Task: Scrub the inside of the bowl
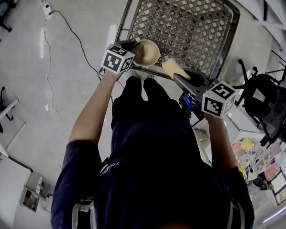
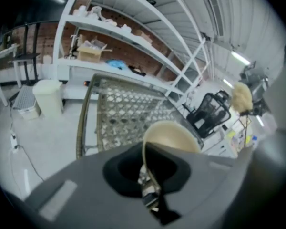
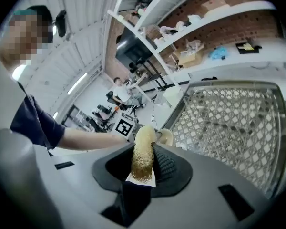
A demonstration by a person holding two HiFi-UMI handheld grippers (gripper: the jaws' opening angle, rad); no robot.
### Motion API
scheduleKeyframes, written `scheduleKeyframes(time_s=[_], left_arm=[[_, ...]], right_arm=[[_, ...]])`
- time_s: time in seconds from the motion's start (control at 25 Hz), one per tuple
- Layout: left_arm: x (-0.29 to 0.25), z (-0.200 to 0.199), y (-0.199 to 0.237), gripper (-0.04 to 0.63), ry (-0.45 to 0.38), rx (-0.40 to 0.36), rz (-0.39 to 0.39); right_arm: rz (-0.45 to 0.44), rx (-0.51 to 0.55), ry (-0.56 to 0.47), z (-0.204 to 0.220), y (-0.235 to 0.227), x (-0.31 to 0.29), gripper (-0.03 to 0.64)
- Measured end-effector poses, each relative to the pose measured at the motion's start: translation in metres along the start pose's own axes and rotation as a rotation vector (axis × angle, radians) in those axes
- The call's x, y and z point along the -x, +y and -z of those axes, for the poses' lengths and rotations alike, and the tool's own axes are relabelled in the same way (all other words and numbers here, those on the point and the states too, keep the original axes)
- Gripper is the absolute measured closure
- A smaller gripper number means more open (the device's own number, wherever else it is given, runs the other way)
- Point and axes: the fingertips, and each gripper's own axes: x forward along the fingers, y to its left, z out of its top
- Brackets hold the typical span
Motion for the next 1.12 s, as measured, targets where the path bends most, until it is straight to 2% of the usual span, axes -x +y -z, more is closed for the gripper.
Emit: scheduleKeyframes(time_s=[0.12, 0.2, 0.28, 0.4, 0.44, 0.52, 0.64, 0.8, 0.96, 1.12], left_arm=[[0.020, -0.033, -0.022, 0.589, -0.020, -0.077, 0.042], [0.033, -0.053, -0.039, 0.589, -0.027, -0.133, 0.052], [0.044, -0.072, -0.053, 0.589, -0.030, -0.185, 0.046], [0.059, -0.093, -0.067, 0.589, -0.034, -0.245, 0.027], [0.063, -0.099, -0.072, 0.589, -0.035, -0.258, 0.023], [0.071, -0.110, -0.082, 0.589, -0.036, -0.278, 0.016], [0.081, -0.122, -0.093, 0.589, -0.040, -0.317, 0.001], [0.089, -0.128, -0.097, 0.588, -0.029, -0.366, -0.017], [0.095, -0.129, -0.093, 0.589, -0.008, -0.387, -0.032], [0.105, -0.141, -0.084, 0.589, -0.042, -0.399, -0.054]], right_arm=[[0.046, 0.230, 0.064, -0.019, 0.015, -0.012, 0.526], [0.074, 0.422, 0.131, -0.032, 0.029, -0.020, 0.526], [0.150, 0.676, 0.251, -0.040, 0.036, -0.026, 0.527], [0.339, 1.100, 0.489, -0.043, 0.031, -0.037, 0.527], [0.395, 1.211, 0.560, -0.042, 0.028, -0.040, 0.527], [0.464, 1.362, 0.683, -0.039, 0.021, -0.042, 0.528], [0.483, 1.483, 0.786, -0.034, 0.021, -0.046, 0.528], [0.548, 1.567, 0.765, -0.047, 0.023, -0.051, 0.527], [0.604, 1.553, 0.817, -0.053, 0.018, -0.045, 0.528], [0.545, 1.516, 0.873, -0.037, 0.031, -0.043, 0.528]])
